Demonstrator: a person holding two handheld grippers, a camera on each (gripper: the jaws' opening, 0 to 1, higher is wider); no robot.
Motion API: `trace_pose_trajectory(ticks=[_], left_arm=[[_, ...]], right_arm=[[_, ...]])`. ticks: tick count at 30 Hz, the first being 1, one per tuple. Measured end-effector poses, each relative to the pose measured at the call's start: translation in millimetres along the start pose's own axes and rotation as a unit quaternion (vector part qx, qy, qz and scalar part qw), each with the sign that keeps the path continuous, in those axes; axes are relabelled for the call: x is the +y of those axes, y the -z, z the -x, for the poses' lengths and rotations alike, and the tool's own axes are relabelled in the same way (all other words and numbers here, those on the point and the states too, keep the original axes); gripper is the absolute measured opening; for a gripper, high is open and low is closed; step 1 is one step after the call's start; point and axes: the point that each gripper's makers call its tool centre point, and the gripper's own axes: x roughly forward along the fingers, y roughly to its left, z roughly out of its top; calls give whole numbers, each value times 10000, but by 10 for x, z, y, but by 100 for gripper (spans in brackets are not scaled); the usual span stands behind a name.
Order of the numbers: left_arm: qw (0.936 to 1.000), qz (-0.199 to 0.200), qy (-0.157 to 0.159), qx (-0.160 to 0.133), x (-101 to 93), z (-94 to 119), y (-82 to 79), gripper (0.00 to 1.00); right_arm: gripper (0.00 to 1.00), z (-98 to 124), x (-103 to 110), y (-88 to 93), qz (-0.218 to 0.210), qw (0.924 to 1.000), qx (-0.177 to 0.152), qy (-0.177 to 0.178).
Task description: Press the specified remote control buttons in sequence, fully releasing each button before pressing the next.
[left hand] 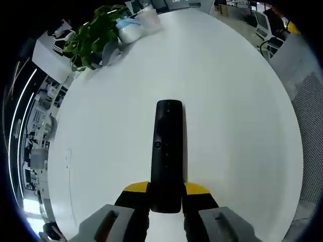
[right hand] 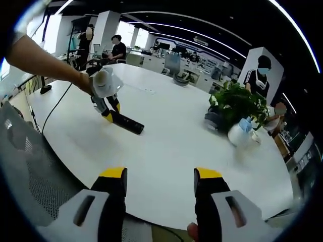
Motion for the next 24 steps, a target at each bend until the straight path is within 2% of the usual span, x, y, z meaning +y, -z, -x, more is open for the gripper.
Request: trace_pose_trajectory(ticks=[15, 24], left_arm=[[9997, -184, -106, 88, 325, -82, -59, 24], [10000, -65, -3, 41, 364, -115, -53, 24]], right_arm=[[53, -14, -11, 35, -49, 9999, 95, 12], [53, -11, 1, 15, -126, 9999, 34, -45]])
